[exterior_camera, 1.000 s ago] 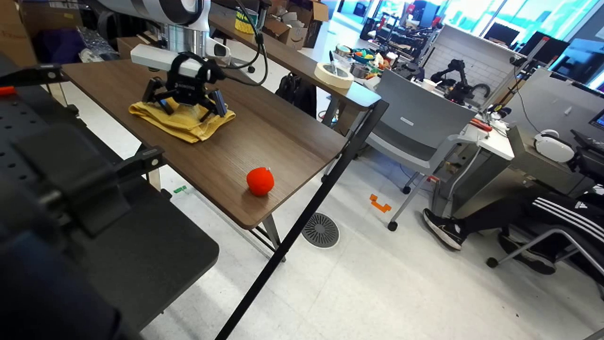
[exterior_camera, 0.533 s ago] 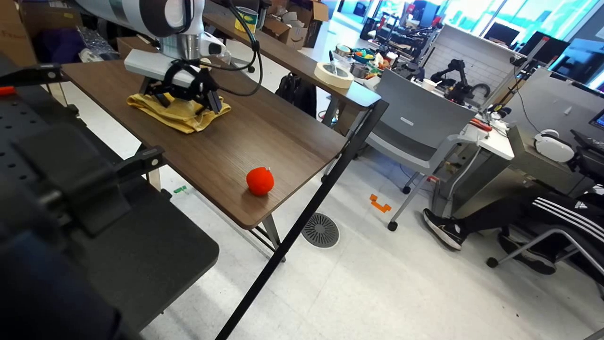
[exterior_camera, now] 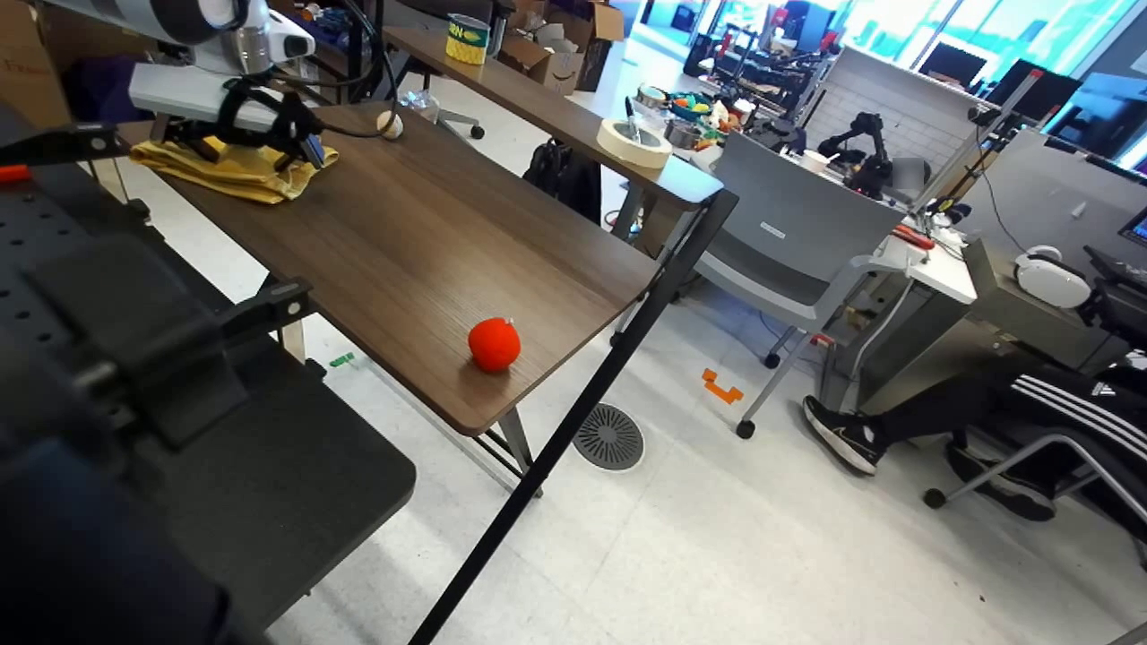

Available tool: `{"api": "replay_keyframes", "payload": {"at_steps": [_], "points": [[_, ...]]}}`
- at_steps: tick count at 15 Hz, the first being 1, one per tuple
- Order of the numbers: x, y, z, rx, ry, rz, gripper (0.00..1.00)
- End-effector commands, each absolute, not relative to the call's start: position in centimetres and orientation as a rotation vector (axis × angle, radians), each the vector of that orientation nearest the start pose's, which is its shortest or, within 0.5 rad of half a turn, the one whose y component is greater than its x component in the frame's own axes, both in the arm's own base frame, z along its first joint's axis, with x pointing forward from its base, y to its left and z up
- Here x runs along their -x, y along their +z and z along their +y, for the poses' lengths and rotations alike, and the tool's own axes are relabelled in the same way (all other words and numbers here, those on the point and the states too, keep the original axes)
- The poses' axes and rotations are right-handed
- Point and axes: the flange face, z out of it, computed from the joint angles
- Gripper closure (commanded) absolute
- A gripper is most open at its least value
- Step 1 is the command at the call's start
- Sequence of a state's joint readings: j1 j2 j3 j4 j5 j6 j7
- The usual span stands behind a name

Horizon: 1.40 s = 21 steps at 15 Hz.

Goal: Move the potato to the left, wipe the table with the yellow towel, move the red plush toy to the left, wipe the right side of the table with the towel, move the potato and red toy to the right, wipe the left side of the table

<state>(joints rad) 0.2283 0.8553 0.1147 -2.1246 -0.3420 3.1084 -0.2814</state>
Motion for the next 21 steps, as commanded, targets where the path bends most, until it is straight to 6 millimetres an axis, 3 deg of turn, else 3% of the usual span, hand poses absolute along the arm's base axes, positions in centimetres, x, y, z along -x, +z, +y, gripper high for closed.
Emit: {"api": "replay_keyframes", "payload": {"at_steps": [1, 2, 6, 10, 12, 14, 15, 21], "points": [[-49.9, -0.1, 21.5, 2.777, -0.228, -1.355, 0.00], [-50.5, -0.1, 20.2, 2.804, -0.210, -1.308, 0.00], [-53.5, 0.4, 10.9, 2.978, -0.220, -0.985, 0.00], [-55.8, 0.1, 0.0, 3.094, -0.227, -0.624, 0.00], [-56.3, -0.2, -2.7, 3.109, -0.219, -0.492, 0.00], [-56.7, -0.1, -1.7, 3.087, -0.227, -0.509, 0.00], [-56.8, 0.0, 0.0, 3.064, -0.235, -0.546, 0.00], [-55.6, -0.1, 14.5, 2.914, -0.251, -0.814, 0.00]]}}
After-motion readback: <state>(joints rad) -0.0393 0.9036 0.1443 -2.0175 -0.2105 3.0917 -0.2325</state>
